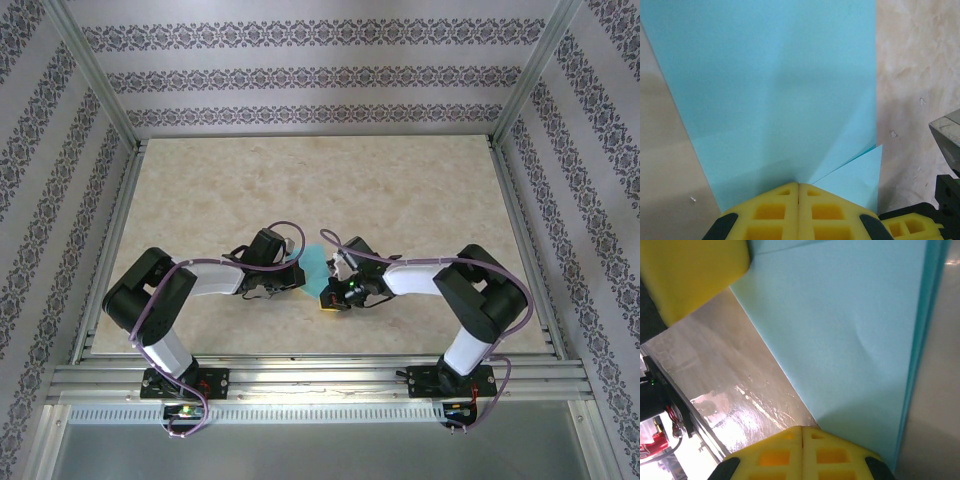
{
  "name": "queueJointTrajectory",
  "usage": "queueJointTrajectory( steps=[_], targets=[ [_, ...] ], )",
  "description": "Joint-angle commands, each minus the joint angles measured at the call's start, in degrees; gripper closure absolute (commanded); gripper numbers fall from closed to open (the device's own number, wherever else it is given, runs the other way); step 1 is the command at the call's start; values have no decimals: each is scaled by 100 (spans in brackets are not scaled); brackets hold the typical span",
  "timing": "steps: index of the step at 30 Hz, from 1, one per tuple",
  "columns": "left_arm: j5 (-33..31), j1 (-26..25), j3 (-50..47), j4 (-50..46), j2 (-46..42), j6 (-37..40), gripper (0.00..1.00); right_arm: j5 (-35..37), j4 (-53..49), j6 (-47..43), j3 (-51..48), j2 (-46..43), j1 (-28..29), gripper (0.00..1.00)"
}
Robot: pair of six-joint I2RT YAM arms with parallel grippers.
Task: Fold a paper plane with a square sheet of paper (pick it up from the middle)
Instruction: Third fold the triangle at the center of the table.
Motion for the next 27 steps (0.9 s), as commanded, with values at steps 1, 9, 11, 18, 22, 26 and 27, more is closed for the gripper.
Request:
queueJointTrajectory(
  steps=[1, 9, 11, 18, 22, 26, 27],
  targets=[
    [-381, -14, -212, -343, 100, -14, 100, -71, -63, 166, 265, -85, 0, 100],
    [-332, -18, -217, -288, 142, -33, 100, 98, 98, 298, 817, 646, -78, 100],
    [-382, -22, -222, -298, 129, -60, 100, 108, 91, 231, 681, 682, -165, 100],
    [-443, -20, -168, -381, 158, -68, 100, -371, 36, -284, -162, 70, -270, 99],
    [-407, -16, -155, -397, 137, -110, 100, -340, -237, -606, -790, -451, -377, 98],
    [-355, -14, -119, -407, 133, -98, 100, -541, -119, -642, -1318, -652, -755, 98],
    [-325, -14, -122, -401, 133, -94, 100, -586, -134, -653, -1349, -742, -809, 98]
  ],
)
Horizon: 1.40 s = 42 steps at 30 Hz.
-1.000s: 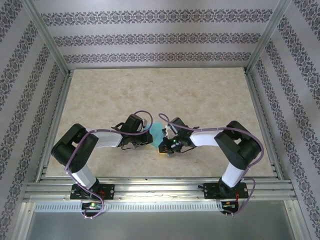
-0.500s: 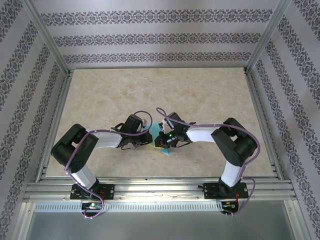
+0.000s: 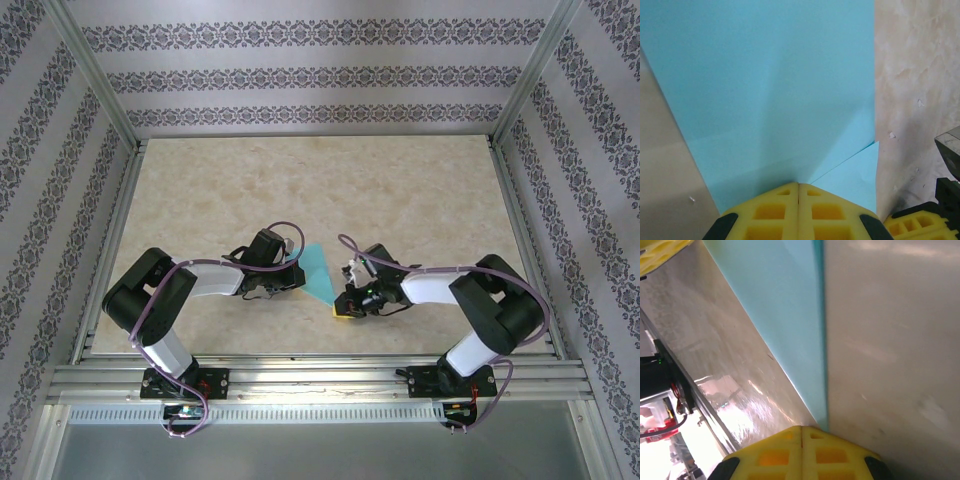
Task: Fold a paper plane with a square sheet of paper (pick it up from the middle)
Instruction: Third fold the triangle at the center of the table.
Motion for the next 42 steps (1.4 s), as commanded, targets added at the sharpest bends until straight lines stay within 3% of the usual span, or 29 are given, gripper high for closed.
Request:
queueJointTrajectory(
  steps=[1, 7, 14, 17, 19, 21, 23, 24, 28, 33, 37, 40, 42],
  targets=[
    [-317, -14, -80, -476, 133, -13, 100, -89, -411, -187, -300, -200, -206, 98],
    [-231, -22, -187, -154, 11, -323, 100, 278, -676, -216, 114, -1158, -245, 94],
    [-591, -278, -394, 243, -312, -985, 98, 2797, -1269, -679, 351, -2502, -175, 84],
    [-737, -390, -443, 422, -366, -1206, 97, 3665, -1174, -776, 185, -3175, -215, 69],
    [-756, -418, -369, 401, -402, -1166, 95, 4343, -894, -499, -114, -3610, -266, 51],
    [-754, -418, -231, 161, -449, -1007, 91, 4389, -628, -80, -460, -4045, -409, 34],
    [-810, -418, -110, -75, -549, -840, 87, 4121, -65, 23, -935, -4512, -570, 5],
    [-853, -418, -102, -141, -612, -793, 86, 3957, 149, 15, -1179, -4673, -660, 2],
    [-1053, -401, -35, -407, -936, -561, 81, 3092, 211, 78, -1356, -4869, -1068, 2],
    [-1084, -264, 39, -657, -1178, -350, 76, 2342, 244, 91, -1205, -4264, -1056, 3],
    [-935, -40, -25, -756, -1319, -258, 72, 2598, -197, -66, -744, -3536, -712, 23],
    [-889, 102, -118, -845, -1470, -284, 71, 2545, -154, -64, -492, -2979, -427, 32],
    [-872, 147, -285, -728, -1607, -396, 64, 2512, -146, -161, -263, -2671, -209, 37]
  ],
)
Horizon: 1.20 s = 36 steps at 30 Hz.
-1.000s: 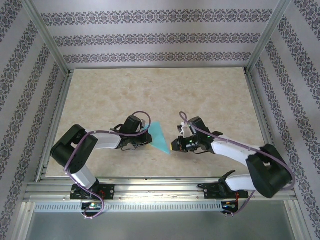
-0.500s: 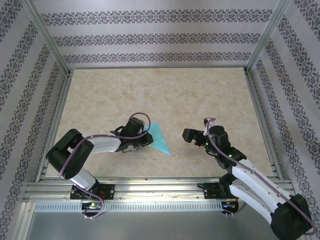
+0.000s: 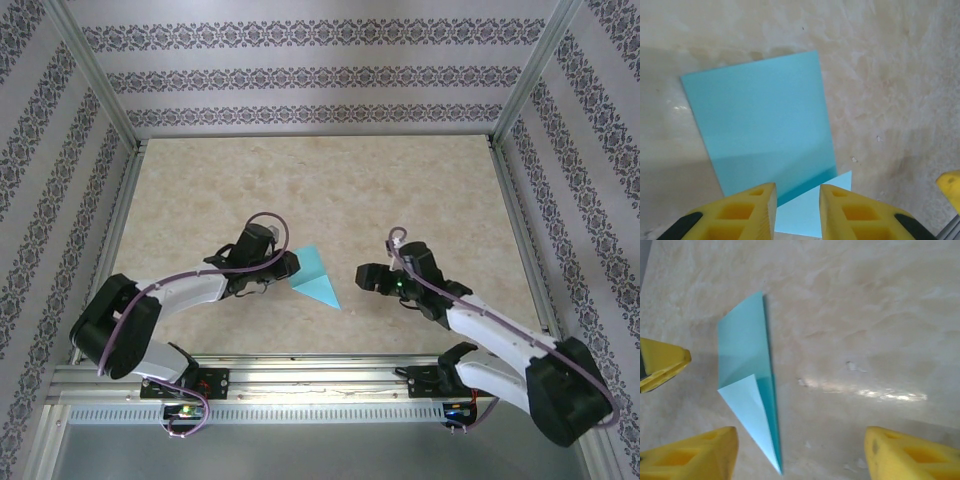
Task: Fold a paper plane with a square sheet of paper (pick it up from the middle)
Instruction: Third fold the triangle at the center of the table, then fourth fold the wing at the center of the table.
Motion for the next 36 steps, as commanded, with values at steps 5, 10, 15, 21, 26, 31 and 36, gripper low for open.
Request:
queueJointTrajectory(
  steps=[5, 10, 15, 21, 26, 31, 36],
  targets=[
    [305, 241, -389, 25, -333, -217, 57, -269, -1, -380, 862, 1103, 660, 50],
    [516, 303, -609, 430, -286, -519, 55, -756, -171, -423, 1421, 1987, 837, 59],
    [808, 348, -702, 843, -28, -720, 55, -595, -212, -341, 1760, 2690, 790, 64],
    [1007, 349, -619, 970, 249, -752, 55, -939, 20, -252, 1959, 3195, 557, 71],
    [1018, 357, -610, 1053, 355, -815, 55, -1343, 196, -267, 2000, 3453, 391, 79],
    [1004, 351, -581, 1006, 358, -785, 55, -1536, 381, -241, 1956, 3505, 365, 80],
    [965, 358, -556, 930, 357, -731, 55, -1747, 469, -210, 2015, 3642, 313, 84]
  ],
)
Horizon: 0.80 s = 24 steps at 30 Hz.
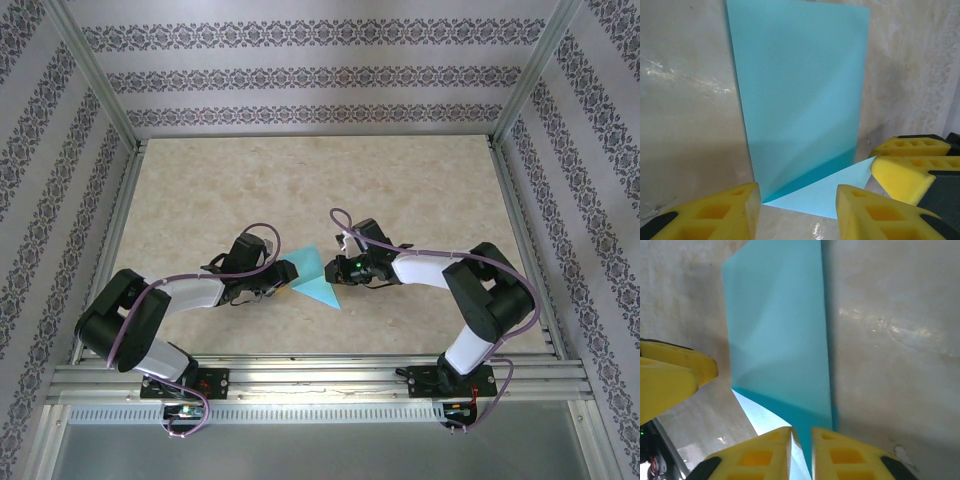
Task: Fold a paper plane with a square sheet of paper (pick it up from the middle)
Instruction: Fourth fold the wing at the center of the table.
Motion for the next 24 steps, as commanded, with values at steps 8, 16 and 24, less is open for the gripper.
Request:
queueJointTrajectory(
  steps=[8, 16, 24],
  targets=[
    [-100, 70, 131, -2, -48, 47, 55, -409, 155, -21, 114, 72, -144, 91],
    [-260, 98, 251, -248, -140, 142, 51, -1076, 1221, 505, -273, 17, -409, 95],
    [-224, 154, 351, -46, 41, -10, 44, -1308, 1873, 779, -557, -27, -543, 98]
  ],
)
